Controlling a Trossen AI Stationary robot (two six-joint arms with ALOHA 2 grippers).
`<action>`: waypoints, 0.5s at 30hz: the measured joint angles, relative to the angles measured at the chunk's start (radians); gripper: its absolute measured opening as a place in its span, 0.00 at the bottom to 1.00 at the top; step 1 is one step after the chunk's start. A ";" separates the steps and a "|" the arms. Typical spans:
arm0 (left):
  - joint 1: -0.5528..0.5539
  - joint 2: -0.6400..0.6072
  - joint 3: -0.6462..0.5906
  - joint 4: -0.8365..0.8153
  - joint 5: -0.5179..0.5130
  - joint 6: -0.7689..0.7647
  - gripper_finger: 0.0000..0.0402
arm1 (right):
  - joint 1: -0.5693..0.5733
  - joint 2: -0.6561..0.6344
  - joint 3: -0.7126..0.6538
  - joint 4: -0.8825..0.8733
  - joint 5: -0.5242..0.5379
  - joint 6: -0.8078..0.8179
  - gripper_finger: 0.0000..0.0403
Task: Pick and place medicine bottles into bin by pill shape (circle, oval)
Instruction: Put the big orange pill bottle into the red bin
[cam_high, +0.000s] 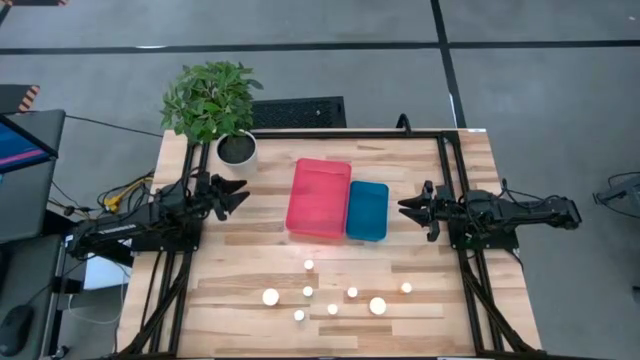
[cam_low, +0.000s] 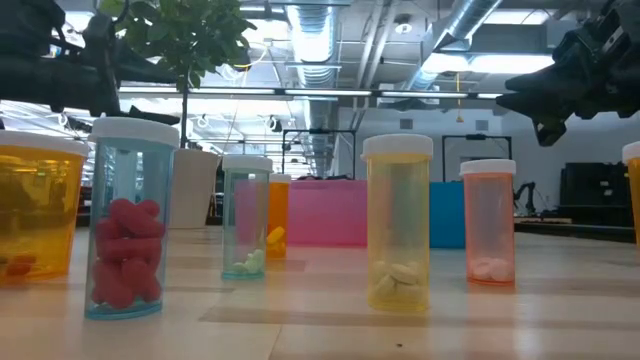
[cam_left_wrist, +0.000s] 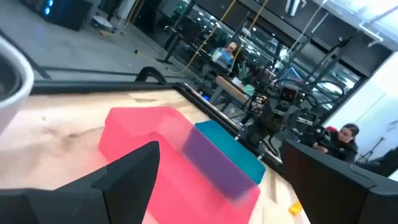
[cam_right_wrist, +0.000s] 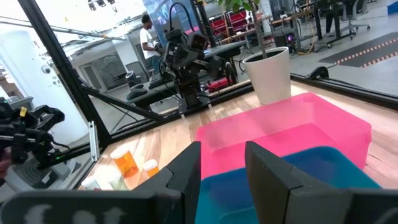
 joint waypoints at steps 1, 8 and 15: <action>0.000 0.000 0.000 0.001 0.000 -0.020 0.82 | 0.000 0.000 0.000 0.002 0.000 0.000 0.35; 0.000 0.000 0.000 0.002 0.000 -0.019 0.82 | -0.002 0.000 0.000 0.012 0.002 -0.001 0.34; 0.000 0.000 0.000 0.002 -0.023 -0.048 0.82 | -0.002 0.000 0.000 0.049 0.002 0.043 0.34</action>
